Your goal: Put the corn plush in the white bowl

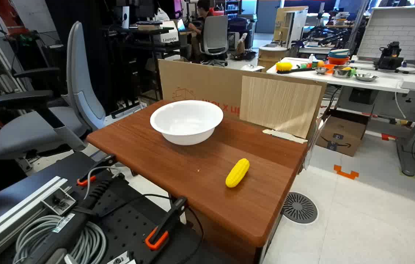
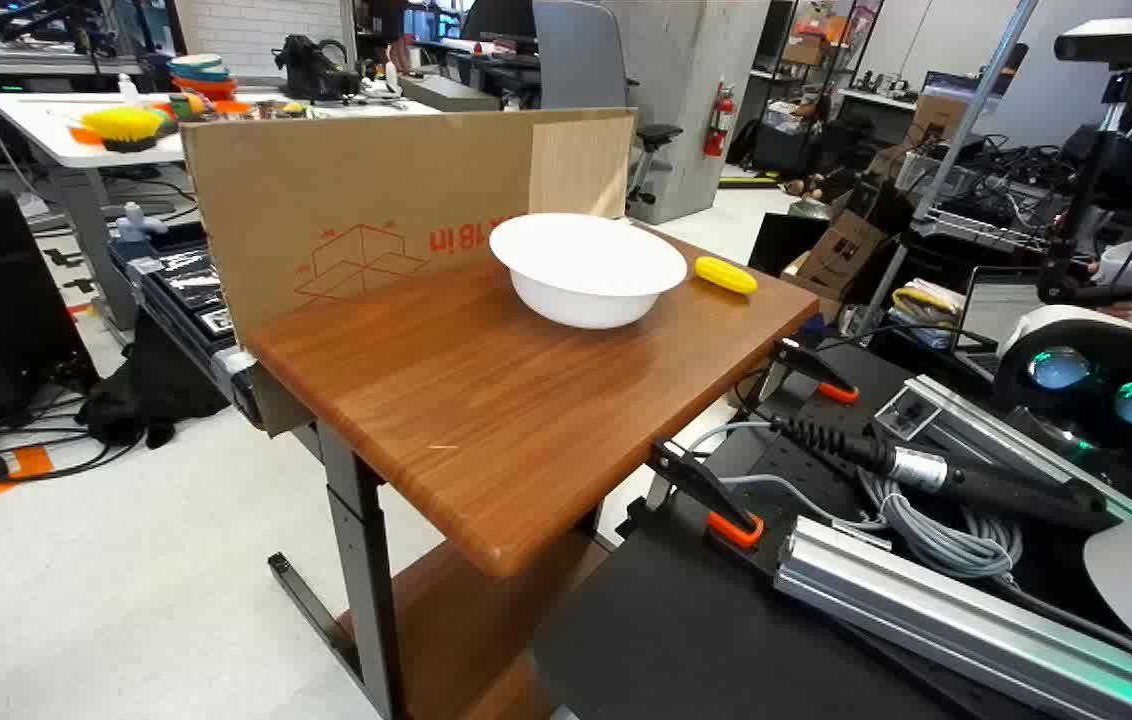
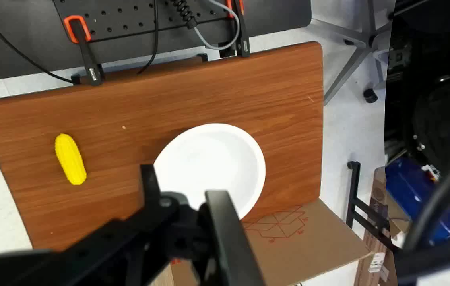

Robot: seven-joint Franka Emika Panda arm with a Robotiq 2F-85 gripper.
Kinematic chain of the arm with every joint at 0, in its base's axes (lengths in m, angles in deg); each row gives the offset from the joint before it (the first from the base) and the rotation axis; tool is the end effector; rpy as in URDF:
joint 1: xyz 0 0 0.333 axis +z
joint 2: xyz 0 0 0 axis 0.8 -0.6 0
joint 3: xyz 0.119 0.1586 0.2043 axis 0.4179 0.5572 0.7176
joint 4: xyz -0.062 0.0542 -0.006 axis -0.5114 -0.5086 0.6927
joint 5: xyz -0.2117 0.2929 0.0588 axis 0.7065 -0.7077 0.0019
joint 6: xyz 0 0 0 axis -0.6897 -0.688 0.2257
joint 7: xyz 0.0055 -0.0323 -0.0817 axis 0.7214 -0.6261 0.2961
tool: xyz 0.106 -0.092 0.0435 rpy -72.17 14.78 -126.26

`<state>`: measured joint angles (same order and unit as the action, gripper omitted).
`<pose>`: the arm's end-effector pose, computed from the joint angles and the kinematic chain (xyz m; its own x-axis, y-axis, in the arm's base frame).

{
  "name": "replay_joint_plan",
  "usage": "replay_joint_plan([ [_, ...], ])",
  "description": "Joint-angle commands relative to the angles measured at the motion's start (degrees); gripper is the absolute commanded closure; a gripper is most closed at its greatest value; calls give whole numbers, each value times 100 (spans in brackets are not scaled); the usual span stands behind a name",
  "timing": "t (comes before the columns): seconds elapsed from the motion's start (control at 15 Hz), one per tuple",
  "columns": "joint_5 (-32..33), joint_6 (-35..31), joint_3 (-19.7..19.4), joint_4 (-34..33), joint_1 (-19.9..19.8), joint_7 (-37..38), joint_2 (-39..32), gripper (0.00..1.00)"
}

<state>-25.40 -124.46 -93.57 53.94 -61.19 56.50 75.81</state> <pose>0.3550 -0.1247 0.4455 0.9840 -0.1784 -0.0016 -0.1784 -0.9840 0.0029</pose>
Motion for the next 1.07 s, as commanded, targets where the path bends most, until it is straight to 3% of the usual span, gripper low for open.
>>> replay_joint_plan([
  [0.0,-13,9,20,-15,-25,-12,-5,0],
  [0.67,-11,-36,39,-11,-10,-6,-12,0],
  [1.0,-177,-371,152,-348,67,268,-744,0],
])
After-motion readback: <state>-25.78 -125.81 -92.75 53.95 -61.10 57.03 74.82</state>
